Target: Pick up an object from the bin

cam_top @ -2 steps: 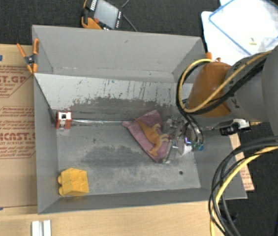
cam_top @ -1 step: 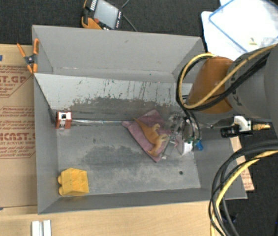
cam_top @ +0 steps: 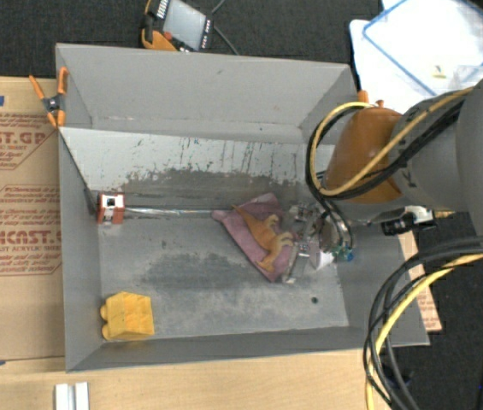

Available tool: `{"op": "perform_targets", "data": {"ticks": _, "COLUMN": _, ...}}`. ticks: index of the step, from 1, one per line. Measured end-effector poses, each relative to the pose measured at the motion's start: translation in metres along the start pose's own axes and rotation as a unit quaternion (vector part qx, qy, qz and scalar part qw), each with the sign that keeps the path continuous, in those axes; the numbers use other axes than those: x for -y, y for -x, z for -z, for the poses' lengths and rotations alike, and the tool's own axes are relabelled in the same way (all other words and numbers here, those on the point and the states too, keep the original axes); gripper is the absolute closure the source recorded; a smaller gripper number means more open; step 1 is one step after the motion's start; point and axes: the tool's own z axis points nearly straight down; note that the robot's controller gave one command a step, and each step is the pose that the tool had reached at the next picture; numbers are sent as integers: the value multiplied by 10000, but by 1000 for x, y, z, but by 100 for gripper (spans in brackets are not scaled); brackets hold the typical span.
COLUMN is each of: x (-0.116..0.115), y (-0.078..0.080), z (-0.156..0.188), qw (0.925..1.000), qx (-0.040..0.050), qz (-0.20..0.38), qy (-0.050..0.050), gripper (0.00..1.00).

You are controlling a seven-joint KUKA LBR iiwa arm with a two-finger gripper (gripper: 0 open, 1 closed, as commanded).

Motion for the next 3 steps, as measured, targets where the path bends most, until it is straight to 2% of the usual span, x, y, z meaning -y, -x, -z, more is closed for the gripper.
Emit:
{"op": "perform_targets", "data": {"ticks": 1, "x": -16, "y": -10, "z": -2, "qw": 9648, "qx": 24, "qz": -2631, "qy": 18, "gripper": 100}}
{"op": "perform_targets", "data": {"ticks": 3, "x": -16, "y": -12, "z": 8, "qw": 9647, "qx": 8, "qz": -2634, "qy": 12, "gripper": 100}}
